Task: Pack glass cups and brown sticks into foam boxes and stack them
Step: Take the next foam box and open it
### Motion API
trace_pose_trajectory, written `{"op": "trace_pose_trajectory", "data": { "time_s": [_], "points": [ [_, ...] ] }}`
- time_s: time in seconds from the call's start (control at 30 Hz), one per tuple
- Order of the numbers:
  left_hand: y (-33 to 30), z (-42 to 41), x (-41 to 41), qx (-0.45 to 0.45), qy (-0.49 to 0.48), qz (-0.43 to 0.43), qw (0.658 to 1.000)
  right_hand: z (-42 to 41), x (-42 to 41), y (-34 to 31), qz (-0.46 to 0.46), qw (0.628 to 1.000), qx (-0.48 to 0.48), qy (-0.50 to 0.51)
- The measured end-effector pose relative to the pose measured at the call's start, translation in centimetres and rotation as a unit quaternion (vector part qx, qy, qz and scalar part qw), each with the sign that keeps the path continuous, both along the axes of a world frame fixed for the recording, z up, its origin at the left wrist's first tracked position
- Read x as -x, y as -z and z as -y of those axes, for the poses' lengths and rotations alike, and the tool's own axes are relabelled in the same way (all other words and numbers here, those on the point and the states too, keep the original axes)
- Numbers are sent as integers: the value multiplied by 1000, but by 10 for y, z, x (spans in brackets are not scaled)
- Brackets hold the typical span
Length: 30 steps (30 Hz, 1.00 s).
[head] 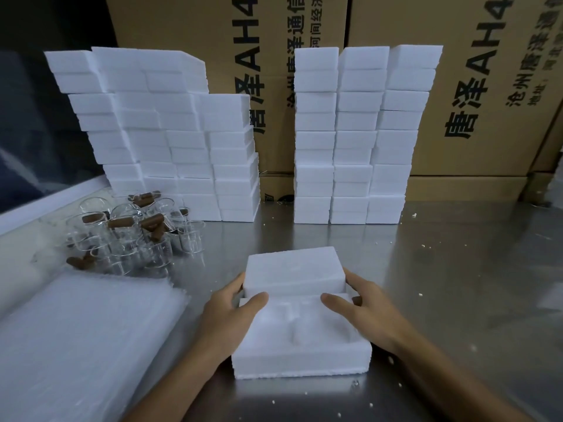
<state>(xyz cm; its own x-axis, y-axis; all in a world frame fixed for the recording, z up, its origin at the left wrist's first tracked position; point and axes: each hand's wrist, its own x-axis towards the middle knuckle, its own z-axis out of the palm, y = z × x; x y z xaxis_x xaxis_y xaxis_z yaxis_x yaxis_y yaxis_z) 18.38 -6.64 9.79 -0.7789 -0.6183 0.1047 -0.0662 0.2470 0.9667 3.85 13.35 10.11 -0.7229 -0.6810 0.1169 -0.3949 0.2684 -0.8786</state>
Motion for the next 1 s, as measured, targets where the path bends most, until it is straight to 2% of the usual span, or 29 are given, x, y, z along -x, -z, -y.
{"op": "trace_pose_trajectory", "data": {
  "time_s": [0.07, 0.17, 0.3, 0.57, 0.73, 0.83, 0.9, 1.0],
  "points": [
    [4, 1, 2, 23, -19, 2, 1000, 1, 1, -1, -21, 999, -33, 17],
    [7, 5, 5, 3, -81, -29, 996, 7, -1, -1, -42, 993, -55, 99],
    [7, 12, 10, 2, -112, -41, 993, 14, 5, -2, -28, 981, -61, 181],
    [4, 36, 22, -44, -137, -46, 988, 43, 1, -6, -22, 973, -46, 224],
    [6, 47, 21, 7, -96, -65, 993, 48, -1, -8, -30, 972, -53, 227],
    [7, 49, 20, 35, -67, -54, 996, 50, 0, -13, -40, 975, -88, 200],
    [8, 52, 20, 47, -59, -46, 996, 54, -2, -17, -118, 964, -153, 181],
    [7, 53, 19, 71, -53, -52, 995, 65, -7, -19, -317, 907, -247, 125]
  ]
}}
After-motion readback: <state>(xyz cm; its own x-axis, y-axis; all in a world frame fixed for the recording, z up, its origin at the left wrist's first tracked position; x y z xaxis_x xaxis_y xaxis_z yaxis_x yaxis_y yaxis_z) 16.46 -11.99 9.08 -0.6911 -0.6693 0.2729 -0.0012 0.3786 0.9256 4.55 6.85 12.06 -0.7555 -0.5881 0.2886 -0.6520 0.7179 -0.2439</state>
